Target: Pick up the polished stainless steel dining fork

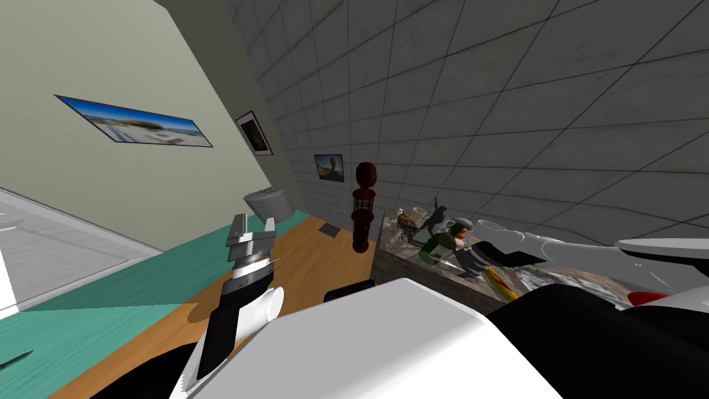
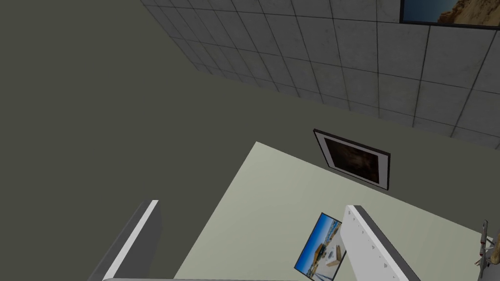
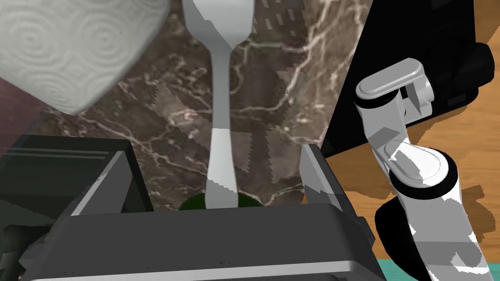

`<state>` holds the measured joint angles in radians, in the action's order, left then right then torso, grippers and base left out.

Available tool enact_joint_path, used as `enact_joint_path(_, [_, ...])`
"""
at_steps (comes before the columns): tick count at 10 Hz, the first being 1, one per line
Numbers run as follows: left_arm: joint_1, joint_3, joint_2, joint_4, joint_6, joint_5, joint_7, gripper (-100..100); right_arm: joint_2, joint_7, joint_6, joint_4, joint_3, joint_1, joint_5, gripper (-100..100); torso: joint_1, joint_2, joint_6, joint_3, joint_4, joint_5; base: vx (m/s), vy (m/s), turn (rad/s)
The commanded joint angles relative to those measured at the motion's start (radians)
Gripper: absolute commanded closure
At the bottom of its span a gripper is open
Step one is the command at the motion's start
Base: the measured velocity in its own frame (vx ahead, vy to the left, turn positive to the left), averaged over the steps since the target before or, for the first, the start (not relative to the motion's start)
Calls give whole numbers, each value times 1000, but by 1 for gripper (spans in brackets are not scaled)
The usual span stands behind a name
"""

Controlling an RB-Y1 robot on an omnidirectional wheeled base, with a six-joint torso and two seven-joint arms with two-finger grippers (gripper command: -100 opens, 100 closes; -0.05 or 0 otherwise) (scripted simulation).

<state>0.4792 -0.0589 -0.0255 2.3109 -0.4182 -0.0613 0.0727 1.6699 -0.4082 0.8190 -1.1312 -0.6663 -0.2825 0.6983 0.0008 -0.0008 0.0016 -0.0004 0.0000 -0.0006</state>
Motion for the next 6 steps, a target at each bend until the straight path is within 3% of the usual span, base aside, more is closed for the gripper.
enact_joint_path(1, [0,0,0,0,0,0,0,0,-32,-2,-13,17,-5,4,15,-100,0,0,0,0,0,0,11,-3,54])
enact_joint_path(2, [0,0,0,0,0,0,0,0,-19,-2,-6,13,-2,3,9,-100,0,0,0,0,0,0,5,-2,9])
enact_joint_path(3, [0,0,0,0,0,0,0,0,-21,-3,-7,14,-3,3,10,100,0,0,0,0,0,0,0,0,0])
enact_joint_path(6, [0,0,0,0,0,0,0,0,-22,-1,-4,13,-4,1,9,100,-2,-1,-2,0,0,0,-1,1,-7])
